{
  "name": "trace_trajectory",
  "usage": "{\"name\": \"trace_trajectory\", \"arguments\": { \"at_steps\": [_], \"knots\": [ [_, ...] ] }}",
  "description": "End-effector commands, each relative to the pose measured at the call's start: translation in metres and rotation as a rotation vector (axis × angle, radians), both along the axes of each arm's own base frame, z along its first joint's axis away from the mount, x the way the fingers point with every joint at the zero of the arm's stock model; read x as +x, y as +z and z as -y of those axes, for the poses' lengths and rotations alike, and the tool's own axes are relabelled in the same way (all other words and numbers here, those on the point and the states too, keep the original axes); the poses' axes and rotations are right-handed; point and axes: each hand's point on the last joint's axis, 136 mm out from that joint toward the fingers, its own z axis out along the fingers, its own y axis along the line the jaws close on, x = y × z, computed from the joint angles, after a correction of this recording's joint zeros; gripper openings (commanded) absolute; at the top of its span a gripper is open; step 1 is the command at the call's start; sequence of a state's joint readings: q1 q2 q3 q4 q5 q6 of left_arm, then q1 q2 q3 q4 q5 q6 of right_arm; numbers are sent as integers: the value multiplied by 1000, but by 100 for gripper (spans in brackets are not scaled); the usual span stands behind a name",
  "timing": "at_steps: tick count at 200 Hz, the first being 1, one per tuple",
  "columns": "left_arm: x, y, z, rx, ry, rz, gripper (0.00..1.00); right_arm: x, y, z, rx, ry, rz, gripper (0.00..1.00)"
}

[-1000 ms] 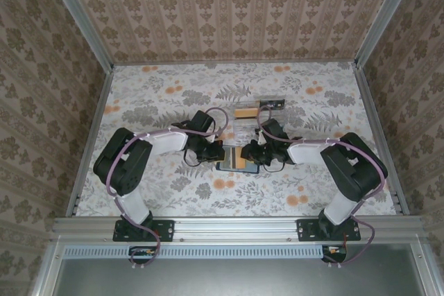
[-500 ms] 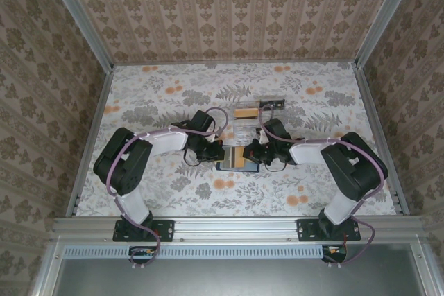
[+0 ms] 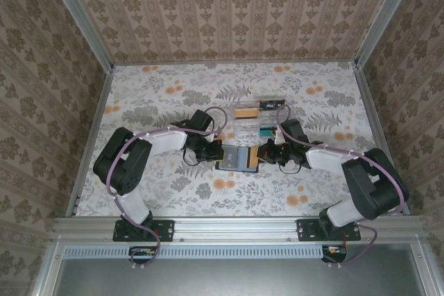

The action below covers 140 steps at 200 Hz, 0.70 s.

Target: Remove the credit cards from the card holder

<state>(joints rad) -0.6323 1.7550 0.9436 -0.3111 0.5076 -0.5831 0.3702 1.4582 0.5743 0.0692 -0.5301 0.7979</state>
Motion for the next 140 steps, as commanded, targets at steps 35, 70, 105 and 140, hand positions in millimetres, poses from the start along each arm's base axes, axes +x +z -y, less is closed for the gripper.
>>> {"name": "trace_trajectory", "arguments": {
  "at_steps": [35, 70, 105, 140],
  "knots": [
    [16, 29, -8, 5, 34, 54, 2, 4, 69, 14, -135, 109, 175, 0],
    [35, 72, -10, -70, 53, 168, 33, 23, 117, 23, -297, 208, 360, 0],
    [53, 105, -27, -117, 129, 253, 76, 46, 147, 24, -492, 375, 506, 0],
    [61, 130, -47, -125, 188, 340, 100, 66, 155, 9, -696, 667, 685, 0]
  ]
}}
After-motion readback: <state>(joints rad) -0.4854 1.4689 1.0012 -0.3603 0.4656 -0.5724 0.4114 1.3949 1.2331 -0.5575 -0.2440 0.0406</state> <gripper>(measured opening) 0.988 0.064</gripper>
